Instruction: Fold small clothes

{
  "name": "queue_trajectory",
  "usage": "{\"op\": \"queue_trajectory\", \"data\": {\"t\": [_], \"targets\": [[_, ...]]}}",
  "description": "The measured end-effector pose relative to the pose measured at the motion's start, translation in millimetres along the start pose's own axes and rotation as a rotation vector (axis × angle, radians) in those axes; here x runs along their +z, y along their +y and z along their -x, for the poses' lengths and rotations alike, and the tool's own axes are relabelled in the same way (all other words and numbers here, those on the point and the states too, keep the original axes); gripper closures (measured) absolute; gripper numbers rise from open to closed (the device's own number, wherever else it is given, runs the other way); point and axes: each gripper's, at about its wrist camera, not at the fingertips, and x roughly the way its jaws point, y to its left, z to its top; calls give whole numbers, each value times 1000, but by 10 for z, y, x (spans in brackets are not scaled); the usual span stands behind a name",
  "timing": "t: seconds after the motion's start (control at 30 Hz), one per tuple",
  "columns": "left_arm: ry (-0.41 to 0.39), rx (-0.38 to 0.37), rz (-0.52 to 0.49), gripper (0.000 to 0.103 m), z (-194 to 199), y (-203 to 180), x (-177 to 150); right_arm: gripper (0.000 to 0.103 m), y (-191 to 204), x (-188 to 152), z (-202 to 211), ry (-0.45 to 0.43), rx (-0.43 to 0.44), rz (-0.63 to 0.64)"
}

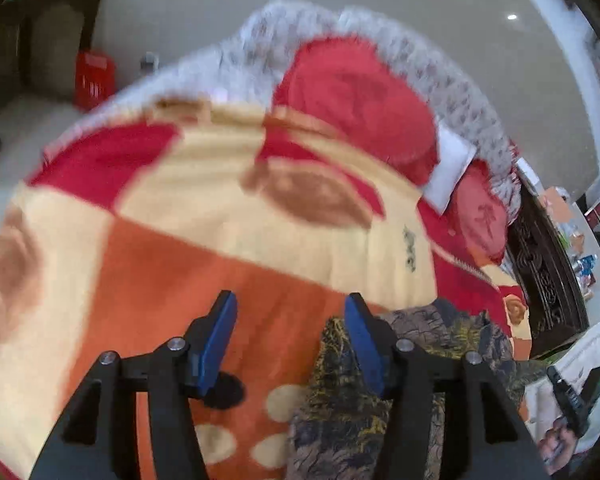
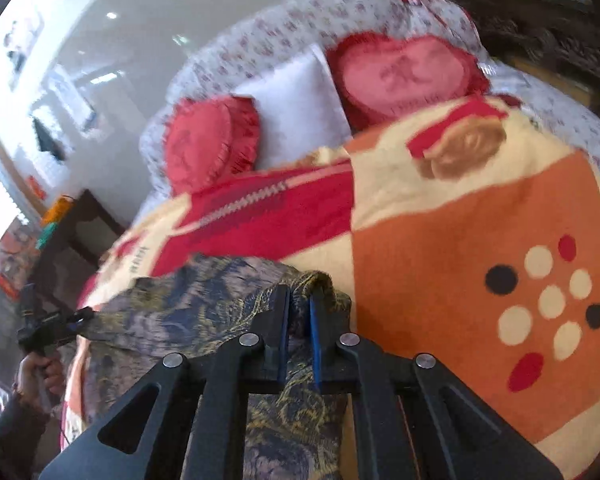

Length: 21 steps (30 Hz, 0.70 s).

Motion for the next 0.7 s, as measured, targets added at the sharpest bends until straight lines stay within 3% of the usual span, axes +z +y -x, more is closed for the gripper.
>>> {"op": "queue_trajectory", "data": {"t": [0.07, 0.17, 0.27, 0.33, 0.4, 0.5, 0.57, 0.63, 0.67, 0.7], "targets": [[-30, -54, -52, 65, 176, -146, -166, 83, 57, -22, 165, -27, -11, 58], [20, -94, -179, 84, 142, -534, -558, 83, 325, -129, 177, 2, 40, 192], [104, -59, -299, 86, -198, -951, -1007, 83, 628, -294, -60, 93, 62, 306], [141, 7, -322, 87, -446, -1055, -1086, 84, 787, -430, -386, 172, -18, 377], [158, 52, -291, 87, -648, -1096, -979, 84, 791, -498, -719, 267, -108, 385], [132, 65, -224, 87, -707, -1152, -545, 84, 798, -289, -877, 273, -135, 340], [35, 119, -202, 86, -596, -1167, -140, 84, 819, -8, -817, 195, -105, 313], [-117, 194, -155, 78, -314, -1108, 217, 84, 777, 302, -554, -8, -65, 250], [-133, 172, -126, 71, -219, -1075, 273, 84, 715, 426, -421, -71, -64, 191], [-136, 125, -92, 69, -130, -1012, 328, 83, 673, 476, -376, -73, -52, 157]]}}
